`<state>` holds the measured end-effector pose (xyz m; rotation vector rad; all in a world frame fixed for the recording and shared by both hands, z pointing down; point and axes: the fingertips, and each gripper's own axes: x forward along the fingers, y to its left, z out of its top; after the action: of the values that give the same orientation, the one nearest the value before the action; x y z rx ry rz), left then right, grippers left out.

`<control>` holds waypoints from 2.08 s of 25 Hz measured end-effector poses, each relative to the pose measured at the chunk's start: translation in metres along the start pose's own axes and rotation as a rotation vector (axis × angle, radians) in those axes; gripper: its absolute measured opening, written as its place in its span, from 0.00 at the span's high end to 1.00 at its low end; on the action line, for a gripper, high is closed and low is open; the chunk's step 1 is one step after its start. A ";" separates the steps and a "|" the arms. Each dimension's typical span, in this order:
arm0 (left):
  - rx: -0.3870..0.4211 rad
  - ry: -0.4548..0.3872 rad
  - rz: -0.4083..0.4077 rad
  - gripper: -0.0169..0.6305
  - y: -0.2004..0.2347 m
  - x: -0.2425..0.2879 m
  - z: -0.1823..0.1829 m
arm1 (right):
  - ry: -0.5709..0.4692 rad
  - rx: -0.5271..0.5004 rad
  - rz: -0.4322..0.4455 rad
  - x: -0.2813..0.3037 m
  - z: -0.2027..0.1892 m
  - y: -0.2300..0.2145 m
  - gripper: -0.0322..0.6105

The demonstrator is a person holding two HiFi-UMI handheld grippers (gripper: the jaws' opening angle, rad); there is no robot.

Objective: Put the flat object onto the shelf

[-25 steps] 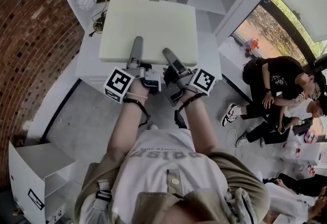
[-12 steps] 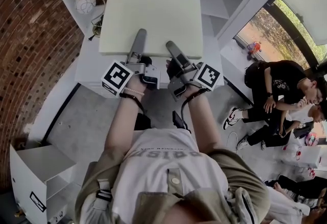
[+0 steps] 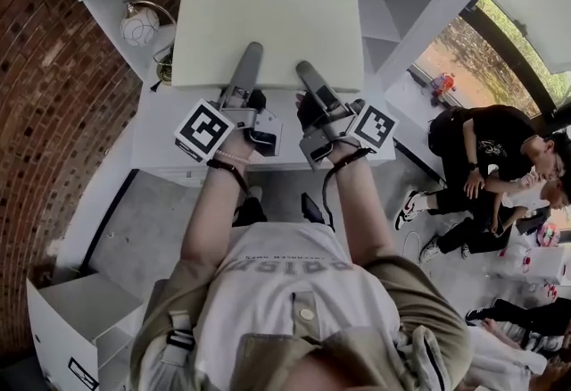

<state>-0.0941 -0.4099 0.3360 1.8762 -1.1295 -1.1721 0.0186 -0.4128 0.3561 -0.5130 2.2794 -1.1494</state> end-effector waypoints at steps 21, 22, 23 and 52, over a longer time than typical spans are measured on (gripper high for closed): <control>0.046 0.103 -0.068 0.38 0.020 0.107 0.071 | -0.089 -0.027 -0.003 0.112 0.060 -0.014 0.38; 0.046 0.109 -0.067 0.37 0.022 0.111 0.072 | -0.093 -0.024 -0.009 0.116 0.062 -0.017 0.38; 0.043 0.116 -0.067 0.37 0.024 0.115 0.073 | -0.097 -0.022 -0.013 0.119 0.065 -0.019 0.38; 0.180 0.214 -0.147 0.31 0.017 0.100 0.062 | -0.287 0.046 -0.072 0.129 0.098 -0.018 0.40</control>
<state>-0.1330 -0.5125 0.2897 2.1964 -1.0206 -0.9437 -0.0213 -0.5543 0.2852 -0.6988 1.9984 -1.0824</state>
